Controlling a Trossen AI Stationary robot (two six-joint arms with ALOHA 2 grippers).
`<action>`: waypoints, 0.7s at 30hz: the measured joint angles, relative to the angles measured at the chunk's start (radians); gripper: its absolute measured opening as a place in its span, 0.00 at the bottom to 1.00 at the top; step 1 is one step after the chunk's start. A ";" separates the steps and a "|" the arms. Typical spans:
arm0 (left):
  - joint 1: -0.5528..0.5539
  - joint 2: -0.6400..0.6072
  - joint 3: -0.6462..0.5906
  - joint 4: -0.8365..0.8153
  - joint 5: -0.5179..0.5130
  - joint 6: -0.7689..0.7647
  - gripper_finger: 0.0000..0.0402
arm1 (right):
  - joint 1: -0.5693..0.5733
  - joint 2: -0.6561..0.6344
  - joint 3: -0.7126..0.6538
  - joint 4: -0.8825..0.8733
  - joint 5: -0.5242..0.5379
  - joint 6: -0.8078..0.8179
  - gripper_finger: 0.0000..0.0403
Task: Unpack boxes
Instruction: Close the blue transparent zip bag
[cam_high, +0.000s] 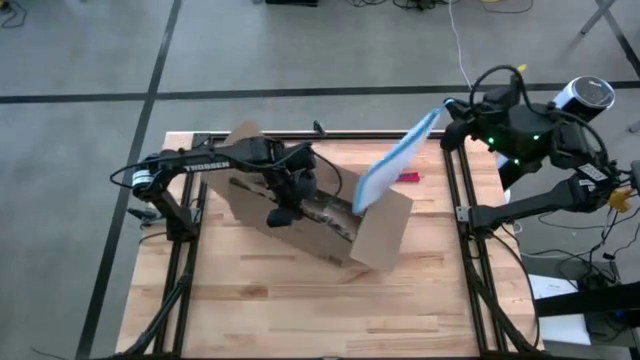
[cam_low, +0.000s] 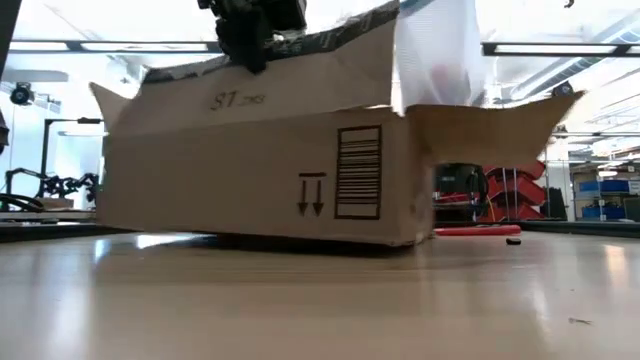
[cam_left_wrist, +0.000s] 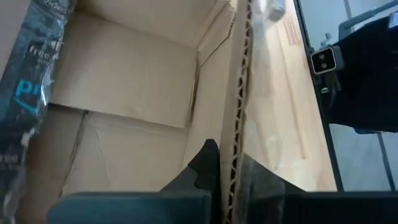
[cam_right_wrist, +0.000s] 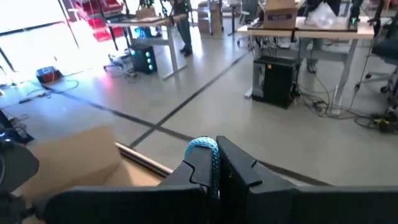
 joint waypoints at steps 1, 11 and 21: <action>0.000 -0.006 0.000 -0.018 -0.001 0.001 0.00 | 0.000 -0.001 0.006 -0.001 0.000 -0.002 0.00; -0.001 -0.101 -0.001 -0.107 -0.025 0.007 0.00 | 0.000 0.007 0.020 -0.043 0.016 -0.003 0.00; -0.001 -0.205 -0.001 -0.190 -0.023 -0.017 0.00 | 0.000 0.007 0.021 -0.057 0.052 -0.005 0.00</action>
